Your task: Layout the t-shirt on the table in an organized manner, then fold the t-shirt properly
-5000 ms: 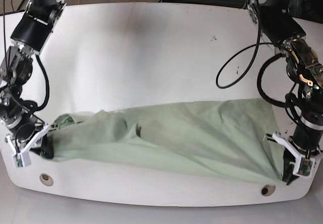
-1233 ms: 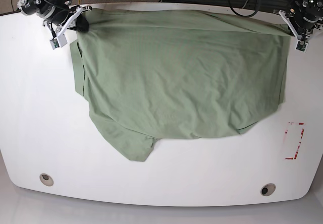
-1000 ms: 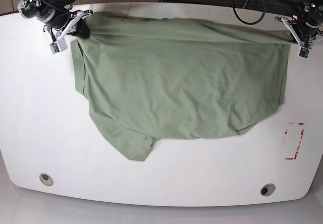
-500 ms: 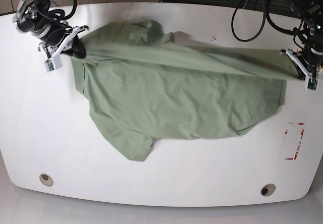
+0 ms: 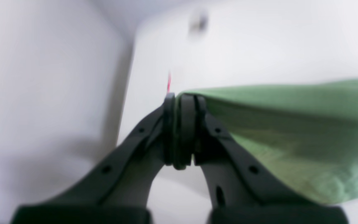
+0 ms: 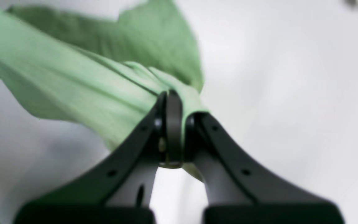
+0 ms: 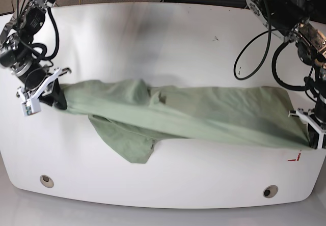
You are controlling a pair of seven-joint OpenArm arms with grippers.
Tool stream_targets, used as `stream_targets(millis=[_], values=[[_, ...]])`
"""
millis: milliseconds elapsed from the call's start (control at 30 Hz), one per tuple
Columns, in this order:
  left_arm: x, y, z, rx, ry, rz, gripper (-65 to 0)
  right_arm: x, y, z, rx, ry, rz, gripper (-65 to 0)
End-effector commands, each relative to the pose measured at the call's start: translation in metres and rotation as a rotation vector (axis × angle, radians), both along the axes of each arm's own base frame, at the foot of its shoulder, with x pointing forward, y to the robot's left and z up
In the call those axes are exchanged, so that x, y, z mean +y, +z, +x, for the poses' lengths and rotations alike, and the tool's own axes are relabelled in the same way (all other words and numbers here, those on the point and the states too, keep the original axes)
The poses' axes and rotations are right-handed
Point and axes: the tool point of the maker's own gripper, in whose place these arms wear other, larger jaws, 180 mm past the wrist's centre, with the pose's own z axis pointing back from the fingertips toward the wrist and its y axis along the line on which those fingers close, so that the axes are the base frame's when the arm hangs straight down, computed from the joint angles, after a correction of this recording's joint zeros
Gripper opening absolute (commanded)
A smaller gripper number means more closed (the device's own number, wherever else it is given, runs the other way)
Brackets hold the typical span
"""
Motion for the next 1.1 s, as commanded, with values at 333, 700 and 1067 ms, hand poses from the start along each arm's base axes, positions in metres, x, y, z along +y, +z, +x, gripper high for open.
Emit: stream_targets(millis=[333,700,1067], values=[[-0.036,0.122,0.042,-0.264,-0.07,0.123,-65.0,-0.035,0.083,0.082,-0.155,0.01,-0.06,-65.0],[-0.05,0.184,0.055,-0.384,-0.1,0.152,-65.0,-0.042,0.165,0.141,-0.267,0.045,-0.081,-65.0],[-0.048,0.251,0.048,-0.459,-0.045,0.209,-65.0,-0.036,0.254,0.174,-0.367,0.072,-0.107,-65.0]])
